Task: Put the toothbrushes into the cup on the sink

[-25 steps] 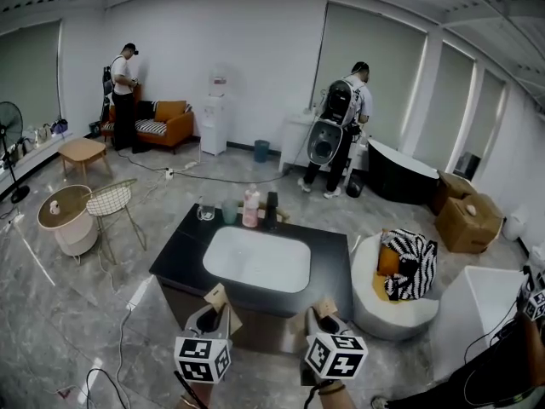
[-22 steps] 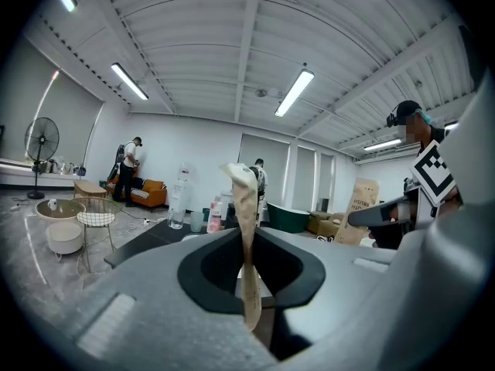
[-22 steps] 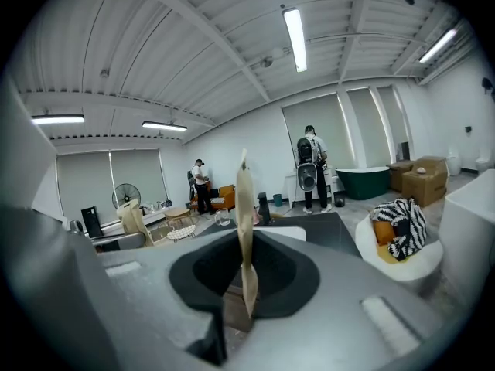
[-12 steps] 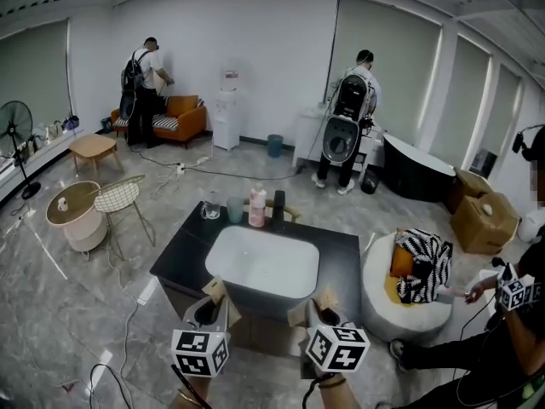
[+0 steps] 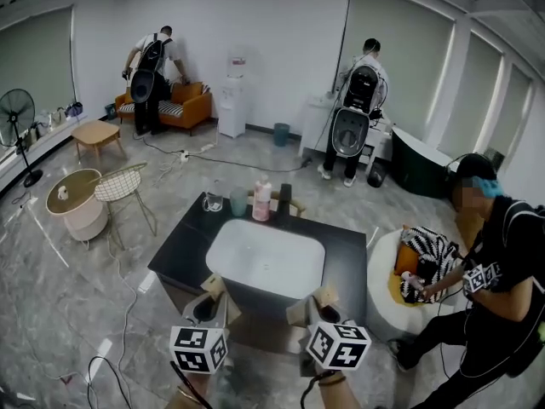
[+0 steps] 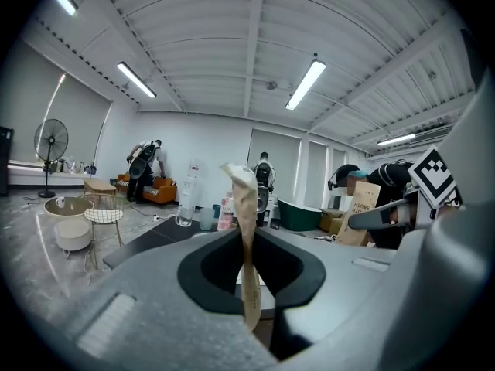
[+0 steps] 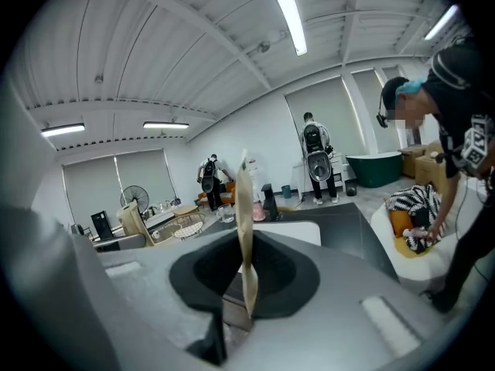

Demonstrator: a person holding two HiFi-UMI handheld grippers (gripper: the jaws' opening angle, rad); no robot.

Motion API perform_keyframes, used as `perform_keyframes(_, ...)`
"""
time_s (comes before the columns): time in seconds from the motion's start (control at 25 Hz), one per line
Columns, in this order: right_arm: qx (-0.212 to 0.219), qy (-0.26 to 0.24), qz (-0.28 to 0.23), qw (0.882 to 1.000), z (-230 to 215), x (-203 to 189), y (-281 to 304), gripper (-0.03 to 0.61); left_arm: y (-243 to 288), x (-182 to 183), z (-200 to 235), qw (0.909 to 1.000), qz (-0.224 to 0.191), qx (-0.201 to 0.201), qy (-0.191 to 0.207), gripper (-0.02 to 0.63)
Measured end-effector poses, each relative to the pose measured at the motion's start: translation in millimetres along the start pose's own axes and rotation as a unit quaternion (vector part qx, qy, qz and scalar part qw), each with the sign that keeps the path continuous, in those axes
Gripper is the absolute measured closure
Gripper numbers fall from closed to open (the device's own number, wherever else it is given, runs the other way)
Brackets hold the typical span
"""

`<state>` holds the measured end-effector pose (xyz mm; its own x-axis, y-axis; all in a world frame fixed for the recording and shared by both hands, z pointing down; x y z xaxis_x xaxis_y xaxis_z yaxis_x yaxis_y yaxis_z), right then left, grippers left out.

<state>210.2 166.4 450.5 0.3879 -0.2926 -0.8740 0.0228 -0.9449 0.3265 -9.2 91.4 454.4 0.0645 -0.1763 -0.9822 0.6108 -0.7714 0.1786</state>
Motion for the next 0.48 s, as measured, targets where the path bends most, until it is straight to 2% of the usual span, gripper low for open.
perform_keyframes(0.48,0.002,0.007,-0.007,1.000,2,33,87,0.540,85,19,41,0.9999,-0.006,-0.012,0.002,0.578)
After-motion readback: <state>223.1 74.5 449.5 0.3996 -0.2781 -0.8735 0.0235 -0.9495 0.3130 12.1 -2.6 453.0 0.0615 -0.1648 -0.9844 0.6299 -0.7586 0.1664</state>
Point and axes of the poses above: the fingertips, and each gripper's own axes: y forward along the fingers, z to its left, x out of its top, the point moved 3 cm from there along -y, backward along the fingers, and after that the axes turned 5 degrees about y, right-handed, at the moved point
